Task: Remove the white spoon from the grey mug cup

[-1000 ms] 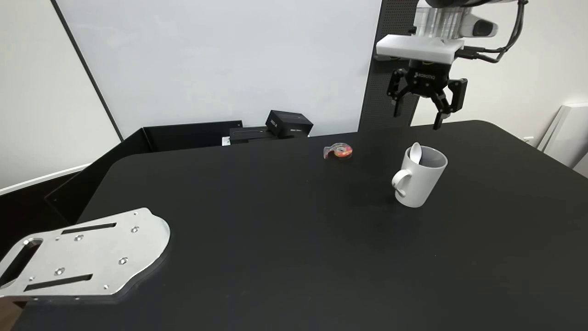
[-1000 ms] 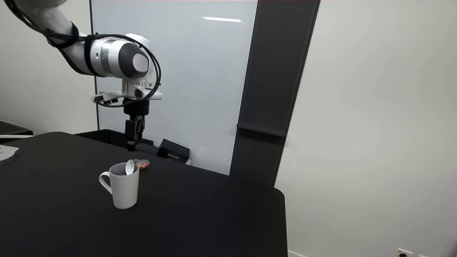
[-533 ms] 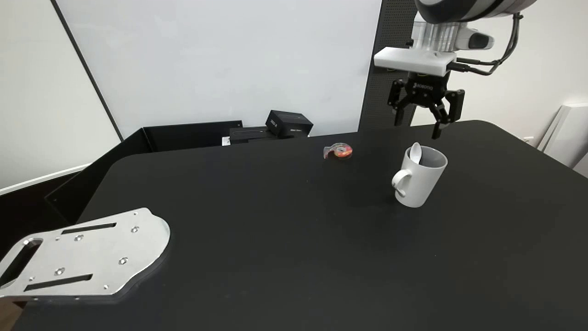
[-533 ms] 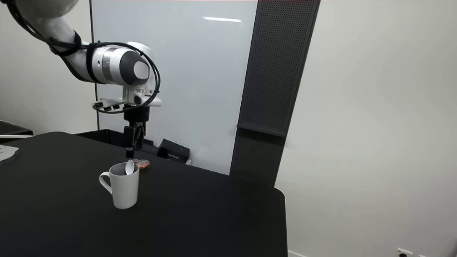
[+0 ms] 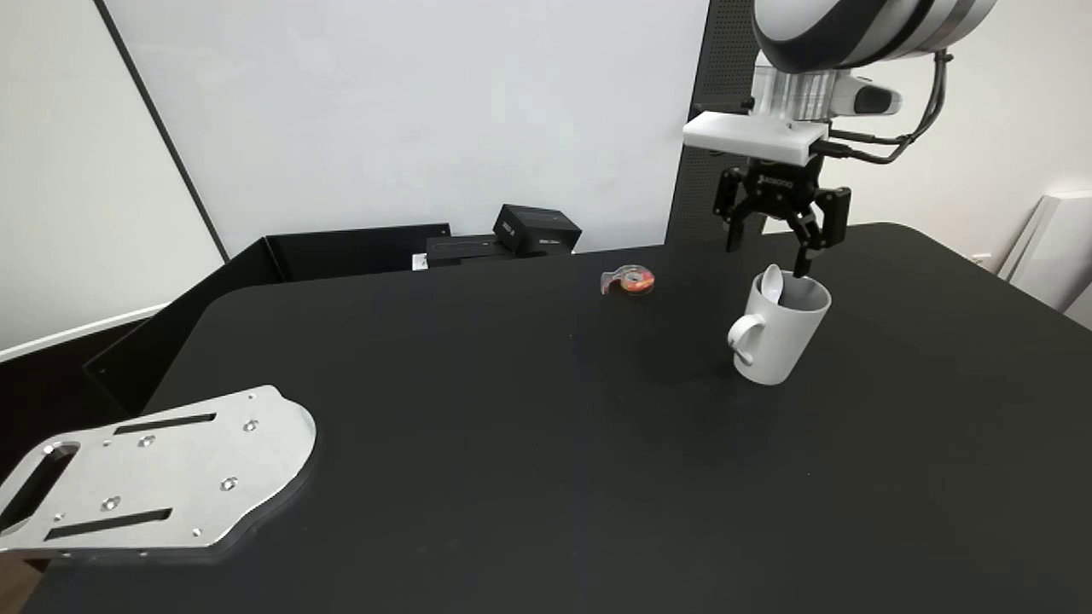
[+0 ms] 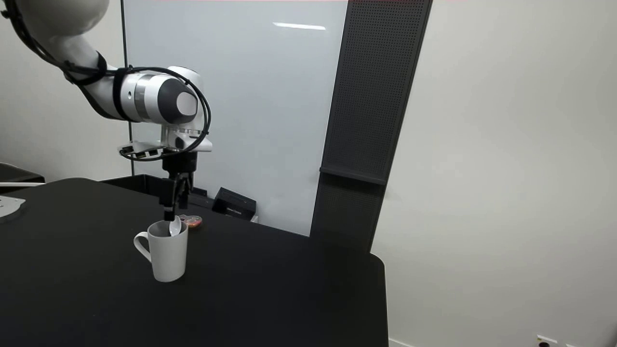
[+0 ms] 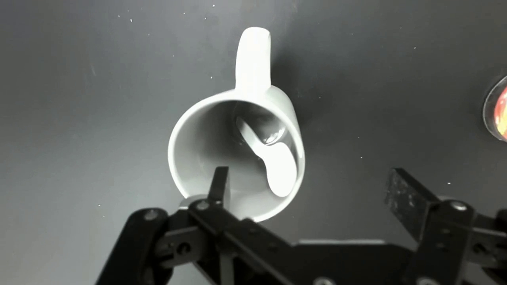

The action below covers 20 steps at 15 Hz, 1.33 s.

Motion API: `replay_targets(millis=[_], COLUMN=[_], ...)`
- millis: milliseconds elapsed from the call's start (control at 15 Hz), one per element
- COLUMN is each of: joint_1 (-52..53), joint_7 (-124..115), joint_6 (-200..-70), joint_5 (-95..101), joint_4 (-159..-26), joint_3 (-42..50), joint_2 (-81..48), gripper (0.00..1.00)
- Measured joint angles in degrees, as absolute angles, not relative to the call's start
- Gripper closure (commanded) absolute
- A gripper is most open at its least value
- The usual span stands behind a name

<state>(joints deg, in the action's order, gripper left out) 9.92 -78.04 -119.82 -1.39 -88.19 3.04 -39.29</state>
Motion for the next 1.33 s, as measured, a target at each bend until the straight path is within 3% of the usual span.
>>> replay_targets(millis=[67, 133, 267, 867, 1000, 1333], joint_1=[10.02, 10.11, 10.27, 10.42, 10.62, 11.56], joint_7=[-78.18, -78.36, -78.63, -78.82, -78.93, -79.25], joint_6=[-119.82, -119.82, -119.85, -120.12, -120.04, -119.81], joint_5=[-1.39, -1.33, -1.30, -1.18, -1.06, -0.96], joint_4=[-88.19, -88.19, -88.18, -87.90, -87.90, -87.03], joint_3=[3.04, 3.04, 3.04, 3.07, 3.14, 3.46], joint_2=[-39.35, -39.41, -39.48, -39.49, -39.51, -39.49], gripper=[0.00, 0.25, 0.32, 0.95, 1.00, 1.00])
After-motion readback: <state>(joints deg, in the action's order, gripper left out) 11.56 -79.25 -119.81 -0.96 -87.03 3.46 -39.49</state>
